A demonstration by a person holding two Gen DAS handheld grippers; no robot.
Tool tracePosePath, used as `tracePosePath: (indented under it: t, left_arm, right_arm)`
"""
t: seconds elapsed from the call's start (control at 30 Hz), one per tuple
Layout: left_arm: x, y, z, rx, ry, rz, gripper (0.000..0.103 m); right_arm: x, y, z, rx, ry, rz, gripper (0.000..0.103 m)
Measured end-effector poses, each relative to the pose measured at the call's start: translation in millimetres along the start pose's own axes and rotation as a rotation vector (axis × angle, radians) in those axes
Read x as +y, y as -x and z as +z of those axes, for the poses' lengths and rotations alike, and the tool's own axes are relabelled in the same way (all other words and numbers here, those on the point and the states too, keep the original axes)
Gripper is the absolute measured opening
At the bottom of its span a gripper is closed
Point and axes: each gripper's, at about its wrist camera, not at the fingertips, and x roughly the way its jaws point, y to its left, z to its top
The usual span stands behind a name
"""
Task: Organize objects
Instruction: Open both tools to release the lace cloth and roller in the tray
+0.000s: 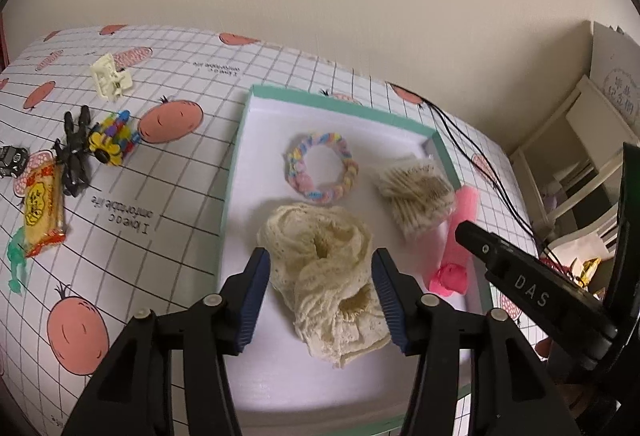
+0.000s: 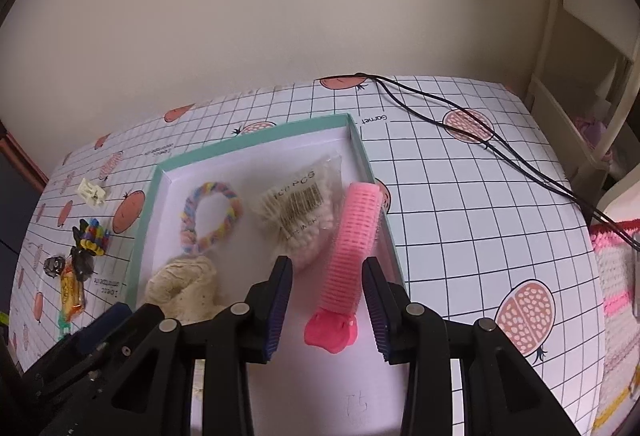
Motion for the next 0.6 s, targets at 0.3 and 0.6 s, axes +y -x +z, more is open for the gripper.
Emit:
tracePosePath:
  t: [0.3,0.6]
  left_arm:
    - [16,7,4,-0.069,0.039,0.040,0.090]
    - [37,12,7,-0.111,0.089,0.076,0.103]
  right_arm:
    - [11,-5,-4,0.007,0.038,0.017,0.059]
    - [20,-5,-7,0.001,0.072,0.046,0.094]
